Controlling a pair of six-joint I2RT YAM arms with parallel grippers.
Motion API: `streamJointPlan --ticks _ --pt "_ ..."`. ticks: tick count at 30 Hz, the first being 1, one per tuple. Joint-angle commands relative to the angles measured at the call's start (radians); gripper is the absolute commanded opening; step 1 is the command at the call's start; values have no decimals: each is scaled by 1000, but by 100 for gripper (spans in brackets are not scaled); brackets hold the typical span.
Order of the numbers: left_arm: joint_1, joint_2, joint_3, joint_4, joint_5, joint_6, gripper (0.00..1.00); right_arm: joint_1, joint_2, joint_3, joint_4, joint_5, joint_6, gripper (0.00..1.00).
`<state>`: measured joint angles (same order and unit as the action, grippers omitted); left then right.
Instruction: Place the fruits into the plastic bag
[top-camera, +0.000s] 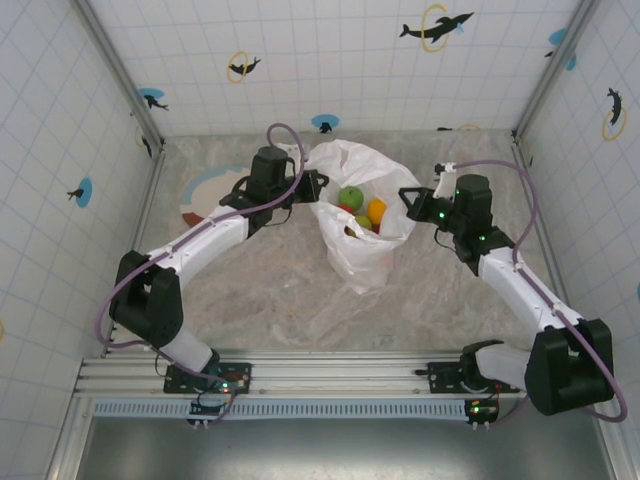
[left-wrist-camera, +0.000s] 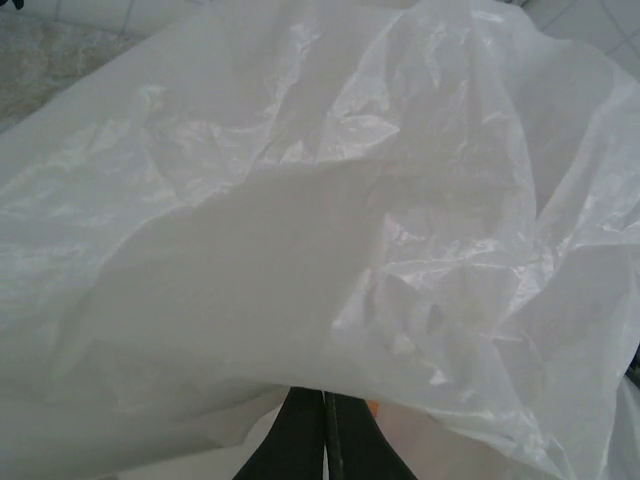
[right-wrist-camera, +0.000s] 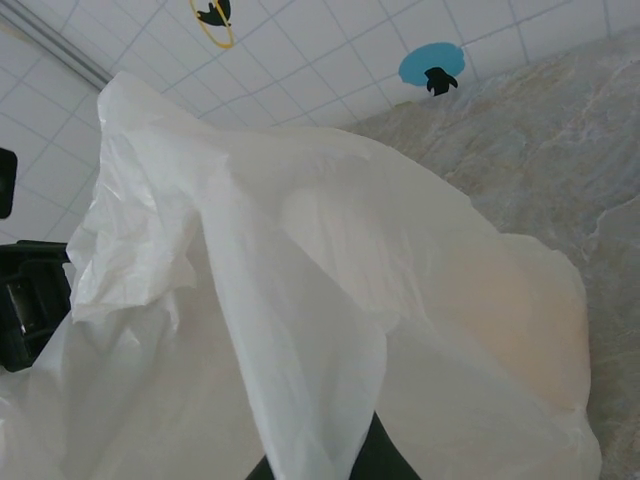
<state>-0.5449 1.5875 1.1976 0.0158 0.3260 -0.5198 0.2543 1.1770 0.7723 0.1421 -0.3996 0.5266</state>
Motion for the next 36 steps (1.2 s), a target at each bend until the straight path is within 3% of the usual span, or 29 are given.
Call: streamJointPlan --ticks 1,11,16,26,36 --pt "2 -30 25 24 11 27 0 -8 -51 38 3 52 -27 0" --pt "2 9 25 7 -4 35 0 -22 -5 -15 -26 67 -48 3" --pt "2 -15 18 12 4 44 25 -26 -23 11 -31 73 -47 20" --pt "2 -113 -44 24 -48 75 69 -26 -96 73 -59 89 -57 72" --pt "1 -269 -172 66 -117 126 93 -30 -171 125 -127 153 -125 90"
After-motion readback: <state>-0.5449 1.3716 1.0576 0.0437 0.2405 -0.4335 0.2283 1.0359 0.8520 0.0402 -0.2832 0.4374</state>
